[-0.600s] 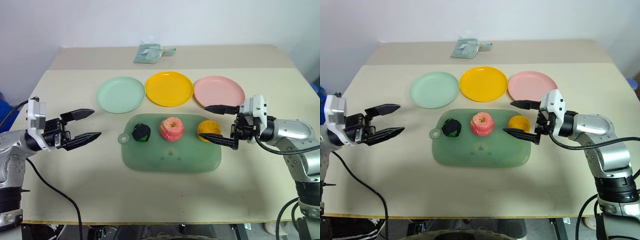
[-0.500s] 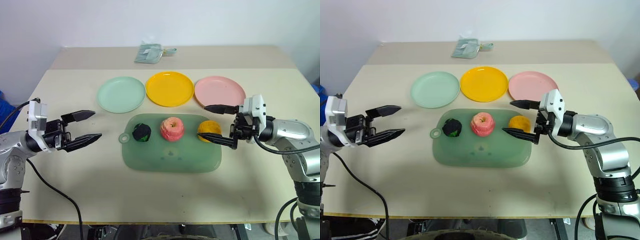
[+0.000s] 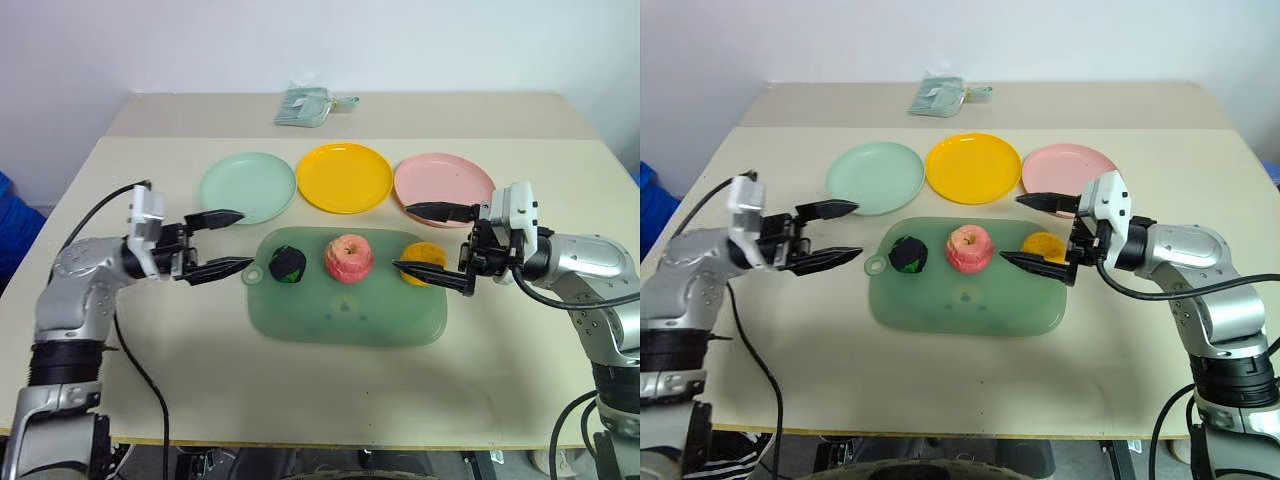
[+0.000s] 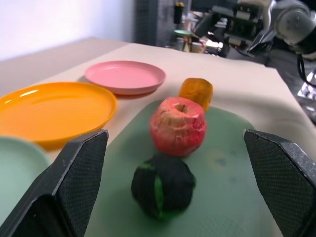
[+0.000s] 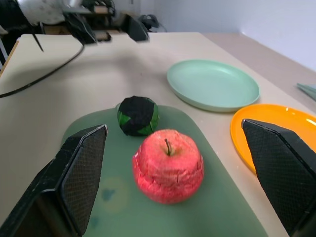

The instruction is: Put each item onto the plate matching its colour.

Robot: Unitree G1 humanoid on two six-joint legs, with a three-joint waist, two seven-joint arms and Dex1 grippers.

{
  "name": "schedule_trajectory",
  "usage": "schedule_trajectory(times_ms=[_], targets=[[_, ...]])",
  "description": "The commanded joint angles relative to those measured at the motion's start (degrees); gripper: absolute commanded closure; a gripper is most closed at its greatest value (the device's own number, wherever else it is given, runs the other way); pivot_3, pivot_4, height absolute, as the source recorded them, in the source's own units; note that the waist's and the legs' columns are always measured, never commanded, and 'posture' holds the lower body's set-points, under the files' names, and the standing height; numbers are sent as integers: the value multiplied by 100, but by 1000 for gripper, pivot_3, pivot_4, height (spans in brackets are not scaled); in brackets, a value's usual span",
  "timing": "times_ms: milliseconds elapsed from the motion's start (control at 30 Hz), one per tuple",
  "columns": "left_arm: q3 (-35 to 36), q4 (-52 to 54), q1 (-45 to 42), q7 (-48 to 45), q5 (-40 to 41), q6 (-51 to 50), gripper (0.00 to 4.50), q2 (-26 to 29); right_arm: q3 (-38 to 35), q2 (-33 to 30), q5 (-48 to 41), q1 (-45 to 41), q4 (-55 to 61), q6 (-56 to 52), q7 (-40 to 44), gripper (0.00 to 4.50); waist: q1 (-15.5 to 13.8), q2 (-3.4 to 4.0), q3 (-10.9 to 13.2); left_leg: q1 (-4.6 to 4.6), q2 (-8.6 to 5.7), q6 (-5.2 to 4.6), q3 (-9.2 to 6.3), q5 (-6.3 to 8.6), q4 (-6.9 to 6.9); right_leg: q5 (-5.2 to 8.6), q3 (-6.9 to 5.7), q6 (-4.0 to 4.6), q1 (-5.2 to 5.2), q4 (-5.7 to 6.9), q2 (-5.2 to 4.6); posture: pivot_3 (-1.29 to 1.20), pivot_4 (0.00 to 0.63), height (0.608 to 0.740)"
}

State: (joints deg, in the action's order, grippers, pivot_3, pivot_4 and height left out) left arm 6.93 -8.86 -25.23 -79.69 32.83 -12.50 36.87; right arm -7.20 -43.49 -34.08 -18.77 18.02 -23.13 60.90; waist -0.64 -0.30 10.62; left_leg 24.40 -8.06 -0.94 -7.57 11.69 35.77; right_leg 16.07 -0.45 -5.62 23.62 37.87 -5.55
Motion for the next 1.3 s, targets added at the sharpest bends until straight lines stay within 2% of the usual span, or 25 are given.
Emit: schedule_trajectory(times_ms=[33, 367, 767, 1233, 1300], targets=[[-358, -251, -271, 41, -409, 278, 0, -149, 110, 143, -84, -199, 300, -30, -143, 38, 7, 0, 0, 0, 0, 0, 0, 0, 0, 0, 0, 0, 0, 0, 0, 0, 150, 740], [-939, -1282, -745, 211, -1455, 1575, 0, -568, 269, 236, -18, -149, 392, 16, -256, 38, -4, -1, 0, 1, -1, 0, 0, -1, 4, -1, -1, -1, 0, 0, 0, 0, 150, 740], [-1289, -1847, -951, 168, -1798, 1921, 0, -990, 229, 209, 12, -152, 387, 49, -366, 38, 3, -1, 0, 2, -1, -1, 0, 0, 13, -2, -2, -3, -2, 3, 1, 0, 150, 740], [-1272, -1744, -829, 148, -1816, 1863, 0, -993, 238, 207, 142, -195, 229, 135, -370, 38, 2, -1, 0, 2, -1, -1, 0, 0, 17, -2, -2, -4, -3, 6, 1, 0, 150, 740], [-1256, -1754, -805, 186, -1822, 1985, 532, -1031, 261, 220, 165, -207, 213, 156, -359, 0, 2, -1, 0, 2, -1, -1, 0, 0, 18, -2, -2, -4, -4, 6, 1, 0, 150, 740]])
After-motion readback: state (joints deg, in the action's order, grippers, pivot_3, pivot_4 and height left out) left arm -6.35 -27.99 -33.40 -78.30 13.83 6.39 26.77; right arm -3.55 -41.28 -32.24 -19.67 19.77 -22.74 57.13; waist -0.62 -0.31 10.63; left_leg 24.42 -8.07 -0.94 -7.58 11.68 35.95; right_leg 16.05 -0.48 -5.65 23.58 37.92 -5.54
